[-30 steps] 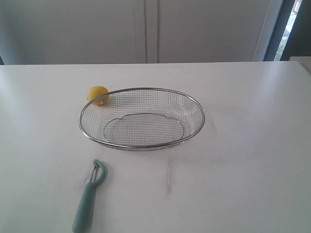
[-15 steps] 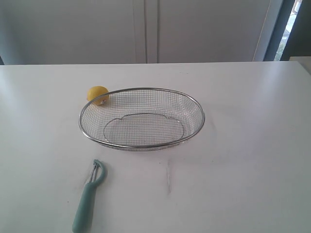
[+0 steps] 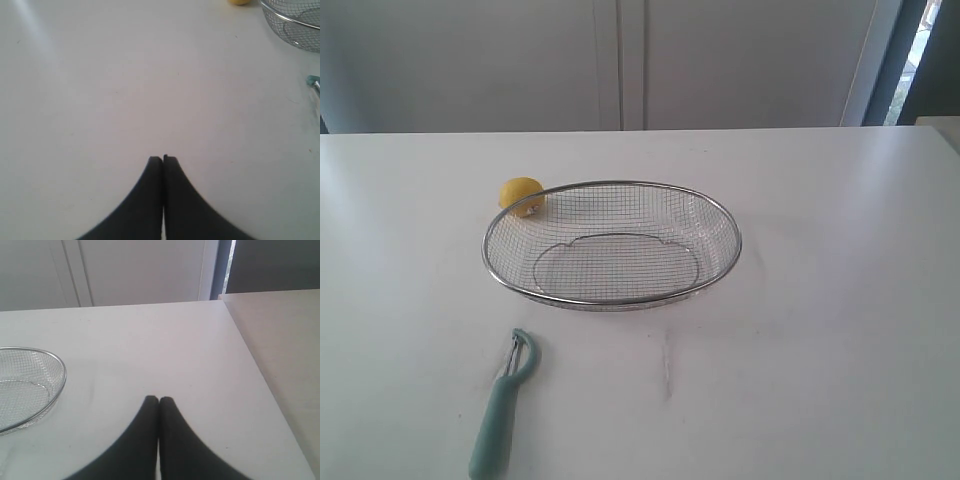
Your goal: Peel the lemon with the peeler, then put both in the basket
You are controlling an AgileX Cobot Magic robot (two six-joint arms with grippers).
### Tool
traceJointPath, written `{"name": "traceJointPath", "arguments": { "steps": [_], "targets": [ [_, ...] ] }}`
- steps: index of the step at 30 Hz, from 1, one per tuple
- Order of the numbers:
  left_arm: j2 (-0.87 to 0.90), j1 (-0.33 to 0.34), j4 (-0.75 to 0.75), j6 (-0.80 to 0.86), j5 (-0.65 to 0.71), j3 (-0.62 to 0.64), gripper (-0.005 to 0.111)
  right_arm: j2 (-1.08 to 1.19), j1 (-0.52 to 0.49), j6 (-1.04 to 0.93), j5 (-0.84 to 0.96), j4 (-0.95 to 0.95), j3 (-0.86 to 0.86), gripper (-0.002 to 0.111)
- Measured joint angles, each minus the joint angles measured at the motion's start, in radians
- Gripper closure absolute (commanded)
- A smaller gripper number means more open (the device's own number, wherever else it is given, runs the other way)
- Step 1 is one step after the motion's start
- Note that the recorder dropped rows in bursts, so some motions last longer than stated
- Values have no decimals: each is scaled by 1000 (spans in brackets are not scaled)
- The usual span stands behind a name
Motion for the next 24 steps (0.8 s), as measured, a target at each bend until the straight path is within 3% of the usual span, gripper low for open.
{"name": "traceJointPath", "arguments": {
  "steps": [13, 24],
  "targets": [
    [0, 0, 0, 0, 0, 0, 107, 35, 0, 0, 48, 0, -1, 108],
    [0, 0, 0, 0, 0, 0, 107, 294, 0, 0, 231, 75, -50, 108]
  ]
}}
